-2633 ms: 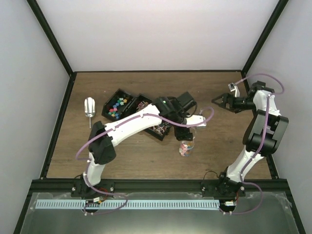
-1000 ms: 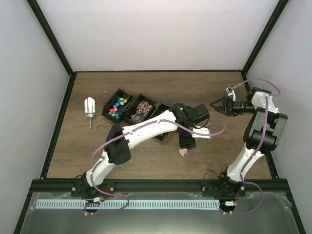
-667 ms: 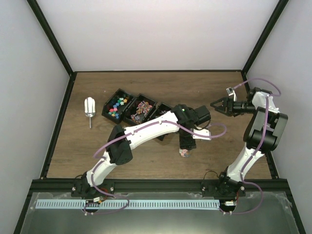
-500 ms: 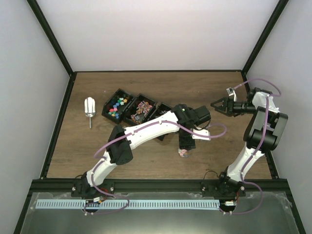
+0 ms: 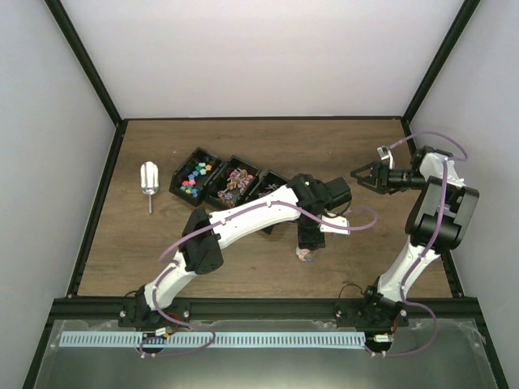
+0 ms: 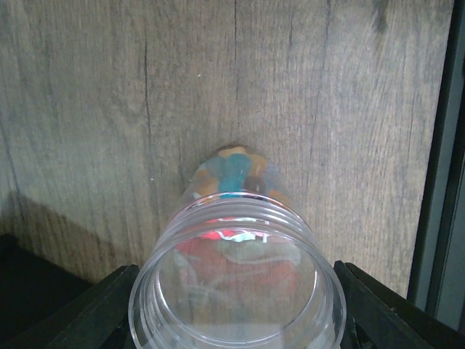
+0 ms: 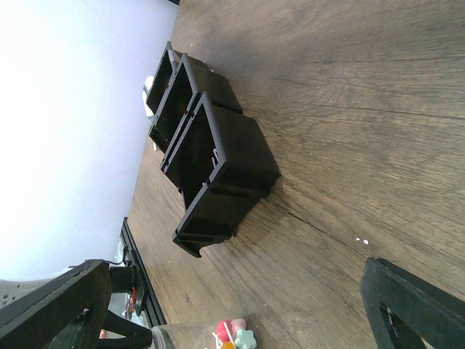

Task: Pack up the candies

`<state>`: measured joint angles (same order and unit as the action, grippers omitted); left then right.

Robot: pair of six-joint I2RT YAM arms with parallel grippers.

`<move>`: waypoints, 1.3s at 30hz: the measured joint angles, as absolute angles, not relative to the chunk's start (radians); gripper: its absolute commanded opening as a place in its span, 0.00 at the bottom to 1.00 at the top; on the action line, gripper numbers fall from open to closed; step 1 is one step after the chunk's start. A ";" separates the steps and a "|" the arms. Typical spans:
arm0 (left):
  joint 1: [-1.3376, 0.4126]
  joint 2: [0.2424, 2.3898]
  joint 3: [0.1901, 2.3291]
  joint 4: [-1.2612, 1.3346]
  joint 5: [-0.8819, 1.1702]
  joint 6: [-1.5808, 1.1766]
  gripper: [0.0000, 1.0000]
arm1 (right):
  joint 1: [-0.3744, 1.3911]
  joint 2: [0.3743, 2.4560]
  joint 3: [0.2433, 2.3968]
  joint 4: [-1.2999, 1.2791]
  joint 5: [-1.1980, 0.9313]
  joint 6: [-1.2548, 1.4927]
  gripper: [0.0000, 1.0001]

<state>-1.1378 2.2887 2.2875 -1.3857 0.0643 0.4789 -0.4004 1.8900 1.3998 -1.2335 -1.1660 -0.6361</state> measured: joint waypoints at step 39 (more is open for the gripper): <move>-1.139 2.313 2.227 -1.327 0.035 0.476 0.69 | -0.410 1.901 1.411 -1.250 -1.189 -0.643 0.97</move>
<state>-1.1385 2.3127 2.2272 -1.3266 0.0353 0.4763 -0.4103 1.9015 1.4109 -1.2495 -1.1893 -0.6426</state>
